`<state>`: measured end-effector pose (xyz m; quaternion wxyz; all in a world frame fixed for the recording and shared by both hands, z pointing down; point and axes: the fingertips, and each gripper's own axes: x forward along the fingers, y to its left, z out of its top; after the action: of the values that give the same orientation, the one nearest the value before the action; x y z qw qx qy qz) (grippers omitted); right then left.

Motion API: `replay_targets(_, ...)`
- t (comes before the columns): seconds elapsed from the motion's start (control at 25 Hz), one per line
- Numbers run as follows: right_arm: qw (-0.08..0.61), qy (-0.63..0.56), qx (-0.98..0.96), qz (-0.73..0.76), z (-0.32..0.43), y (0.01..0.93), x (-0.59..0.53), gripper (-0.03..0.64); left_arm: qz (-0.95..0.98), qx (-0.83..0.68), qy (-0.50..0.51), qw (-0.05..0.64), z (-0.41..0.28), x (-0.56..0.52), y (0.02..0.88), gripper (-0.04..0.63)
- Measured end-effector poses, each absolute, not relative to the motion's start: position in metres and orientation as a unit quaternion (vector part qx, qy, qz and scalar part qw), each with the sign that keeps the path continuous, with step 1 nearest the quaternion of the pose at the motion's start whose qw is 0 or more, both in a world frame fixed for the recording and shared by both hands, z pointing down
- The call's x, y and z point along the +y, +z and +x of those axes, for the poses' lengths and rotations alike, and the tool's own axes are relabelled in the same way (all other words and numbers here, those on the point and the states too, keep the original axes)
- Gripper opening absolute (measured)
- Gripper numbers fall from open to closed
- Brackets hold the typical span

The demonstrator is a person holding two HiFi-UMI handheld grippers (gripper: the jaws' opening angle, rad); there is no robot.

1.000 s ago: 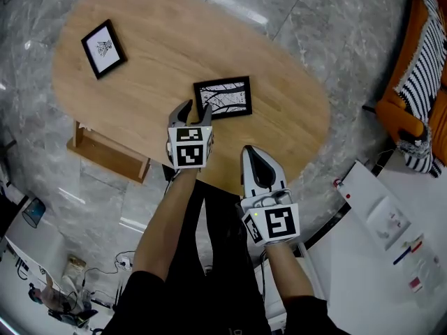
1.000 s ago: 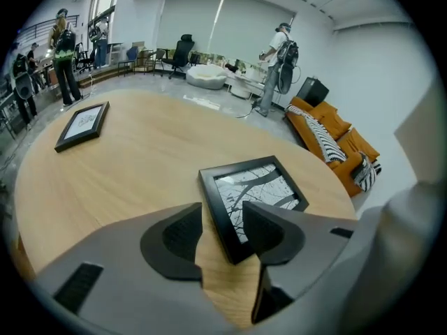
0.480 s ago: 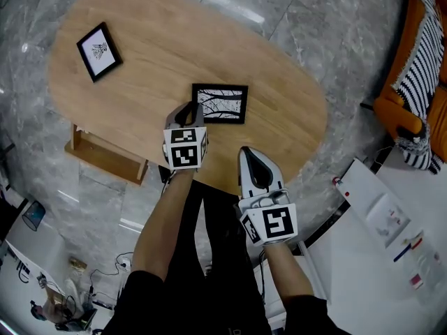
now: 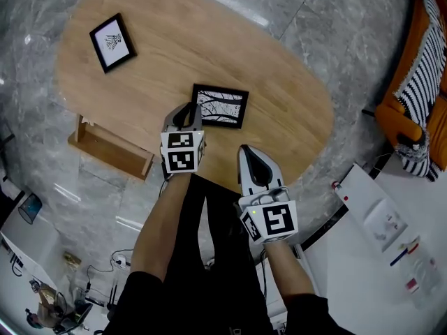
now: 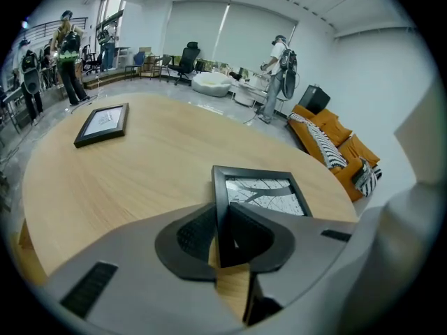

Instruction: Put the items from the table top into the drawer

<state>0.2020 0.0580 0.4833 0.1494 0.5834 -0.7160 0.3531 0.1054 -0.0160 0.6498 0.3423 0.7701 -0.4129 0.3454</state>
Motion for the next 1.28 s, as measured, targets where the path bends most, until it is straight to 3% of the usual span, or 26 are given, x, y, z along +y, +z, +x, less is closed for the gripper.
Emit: replay_targets(1.28,0.197,0.347,-0.803,0.442,0.022,0.482,0.051,0.008,0.689,-0.536,0.295,0.389,-0.114,0.021,0.632,0.074)
